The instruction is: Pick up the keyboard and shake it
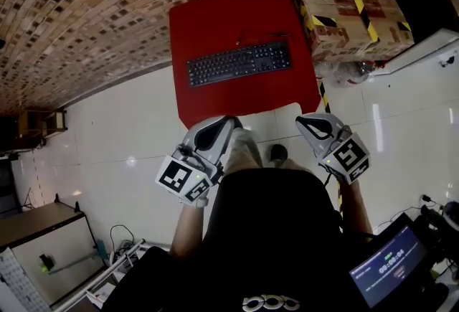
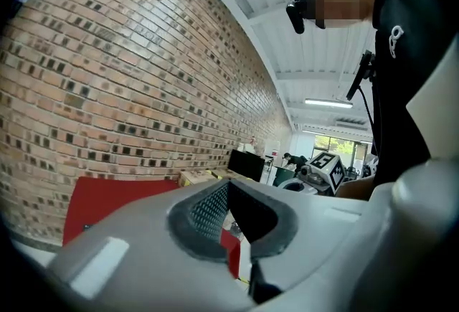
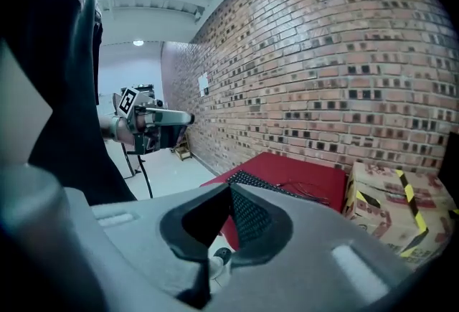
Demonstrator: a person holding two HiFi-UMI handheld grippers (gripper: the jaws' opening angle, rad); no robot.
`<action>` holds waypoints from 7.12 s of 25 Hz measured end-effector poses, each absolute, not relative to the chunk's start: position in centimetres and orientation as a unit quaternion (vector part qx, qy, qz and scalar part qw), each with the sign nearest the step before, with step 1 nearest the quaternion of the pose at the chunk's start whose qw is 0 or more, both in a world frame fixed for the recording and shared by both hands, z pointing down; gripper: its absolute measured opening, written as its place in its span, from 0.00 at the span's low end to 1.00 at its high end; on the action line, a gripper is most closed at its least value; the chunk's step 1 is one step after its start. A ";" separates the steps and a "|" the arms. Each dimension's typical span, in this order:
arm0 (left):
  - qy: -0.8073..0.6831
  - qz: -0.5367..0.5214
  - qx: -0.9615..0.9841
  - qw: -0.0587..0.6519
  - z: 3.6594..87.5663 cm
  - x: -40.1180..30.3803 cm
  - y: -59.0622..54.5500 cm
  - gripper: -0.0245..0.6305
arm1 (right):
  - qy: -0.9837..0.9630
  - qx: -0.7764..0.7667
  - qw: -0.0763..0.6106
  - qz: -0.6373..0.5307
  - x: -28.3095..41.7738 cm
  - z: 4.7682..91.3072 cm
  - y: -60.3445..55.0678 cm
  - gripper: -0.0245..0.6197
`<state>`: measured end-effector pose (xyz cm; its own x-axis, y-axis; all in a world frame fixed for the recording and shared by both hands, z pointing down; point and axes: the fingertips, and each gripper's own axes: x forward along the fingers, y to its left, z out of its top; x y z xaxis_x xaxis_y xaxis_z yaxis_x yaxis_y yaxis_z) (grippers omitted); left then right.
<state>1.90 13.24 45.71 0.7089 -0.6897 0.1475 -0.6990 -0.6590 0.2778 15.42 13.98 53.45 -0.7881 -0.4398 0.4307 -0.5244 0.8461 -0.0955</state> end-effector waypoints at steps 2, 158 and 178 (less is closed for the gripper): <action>-0.373 0.010 0.913 0.165 45.9 0.7 11.3 0.06 | -0.935 0.266 0.206 0.110 14.5 53.6 12.4 0.03; -0.135 -0.010 0.927 0.350 53.3 -13.9 -9.1 0.17 | -0.927 0.192 0.168 0.275 11.3 57.5 -17.1 0.50; -0.245 -0.059 0.962 -0.105 30.7 -12.3 -16.7 0.49 | -0.940 0.290 0.035 -0.175 13.3 27.4 -19.5 0.50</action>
<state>-12.26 -16.68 30.68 0.8728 -0.4592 -0.1650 -0.4840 -0.8578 -0.1731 13.33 -19.54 27.37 -0.8297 -0.5570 -0.0359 -0.5324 0.7706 0.3503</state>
